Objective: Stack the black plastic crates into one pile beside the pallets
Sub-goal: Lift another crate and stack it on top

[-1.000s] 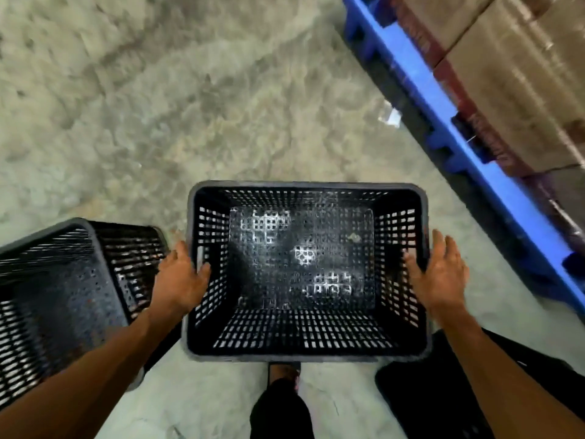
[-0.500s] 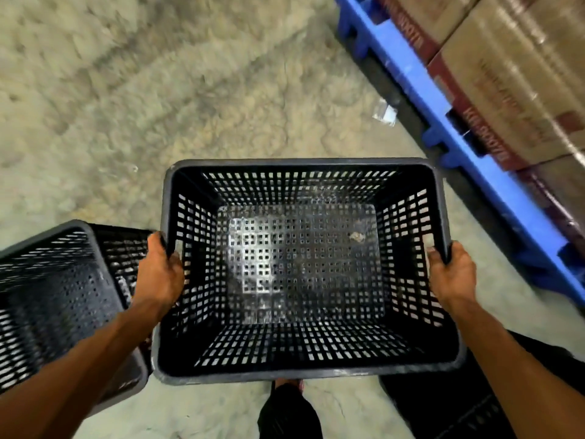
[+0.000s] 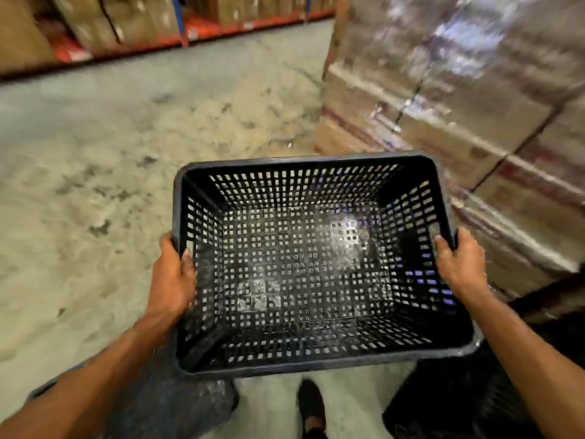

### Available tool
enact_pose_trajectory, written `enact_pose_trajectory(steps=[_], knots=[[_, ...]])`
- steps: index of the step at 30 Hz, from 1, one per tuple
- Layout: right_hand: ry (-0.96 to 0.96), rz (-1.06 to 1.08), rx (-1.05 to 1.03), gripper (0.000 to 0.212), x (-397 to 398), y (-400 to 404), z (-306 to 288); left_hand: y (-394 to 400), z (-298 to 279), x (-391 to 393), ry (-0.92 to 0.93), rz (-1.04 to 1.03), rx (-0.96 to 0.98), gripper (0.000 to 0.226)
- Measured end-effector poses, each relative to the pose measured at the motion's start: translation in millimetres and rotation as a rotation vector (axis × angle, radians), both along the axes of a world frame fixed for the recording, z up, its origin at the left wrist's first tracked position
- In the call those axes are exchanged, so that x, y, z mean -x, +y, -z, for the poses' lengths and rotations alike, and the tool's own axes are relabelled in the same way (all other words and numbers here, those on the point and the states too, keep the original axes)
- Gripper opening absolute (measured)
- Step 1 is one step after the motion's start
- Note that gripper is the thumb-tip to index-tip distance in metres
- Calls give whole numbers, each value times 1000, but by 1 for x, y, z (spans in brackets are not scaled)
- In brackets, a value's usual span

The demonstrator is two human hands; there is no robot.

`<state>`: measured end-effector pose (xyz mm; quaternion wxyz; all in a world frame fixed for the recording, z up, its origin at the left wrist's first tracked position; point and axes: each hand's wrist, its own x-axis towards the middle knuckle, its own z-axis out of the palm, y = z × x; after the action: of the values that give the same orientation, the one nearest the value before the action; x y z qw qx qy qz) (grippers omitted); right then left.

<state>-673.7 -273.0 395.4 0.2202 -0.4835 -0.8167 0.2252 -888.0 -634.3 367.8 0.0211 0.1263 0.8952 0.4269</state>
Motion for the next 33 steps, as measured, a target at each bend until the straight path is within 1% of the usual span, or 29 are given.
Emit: enact_pose_trajectory(steps=[2, 4, 6, 9, 12, 14, 15, 16, 18, 20, 24, 26, 28, 31, 33], knots=[[77, 22, -53, 46, -30, -27, -66, -15, -64, -12, 70, 40, -70, 33], [125, 58, -123, 39, -59, -48, -130, -23, -123, -23, 140, 76, -123, 33], [170, 105, -171, 32, -86, -59, -183, -22, -169, -30, 209, 106, -162, 33], [245, 175, -258, 30, -138, -70, -257, -11, -230, -47, 279, 169, -243, 34], [342, 266, -323, 30, -204, -79, -316, 12, -287, -79, 314, 268, -344, 32], [388, 321, -390, 37, -254, -82, -344, 35, -315, -107, 343, 346, -396, 31], [391, 342, -420, 41, -274, -83, -353, 45, -325, -120, 347, 373, -408, 30], [372, 381, -436, 39, -301, -89, -364, 57, -336, -138, 350, 410, -426, 29], [324, 474, -464, 30, -354, -98, -379, 84, -351, -174, 361, 493, -465, 32], [308, 544, -480, 26, -407, -103, -383, 113, -358, -211, 360, 587, -495, 33], [260, 678, -436, 20, -504, -89, -370, 181, -349, -284, 305, 786, -490, 36], [221, 721, -400, 15, -541, -77, -358, 213, -341, -314, 289, 841, -442, 39], [190, 749, -354, 13, -577, -57, -344, 247, -329, -345, 256, 867, -389, 47], [157, 774, -241, 23, -619, -16, -322, 303, -305, -375, 226, 930, -302, 62], [133, 785, -171, 25, -643, 15, -309, 338, -294, -390, 270, 936, -211, 63]])
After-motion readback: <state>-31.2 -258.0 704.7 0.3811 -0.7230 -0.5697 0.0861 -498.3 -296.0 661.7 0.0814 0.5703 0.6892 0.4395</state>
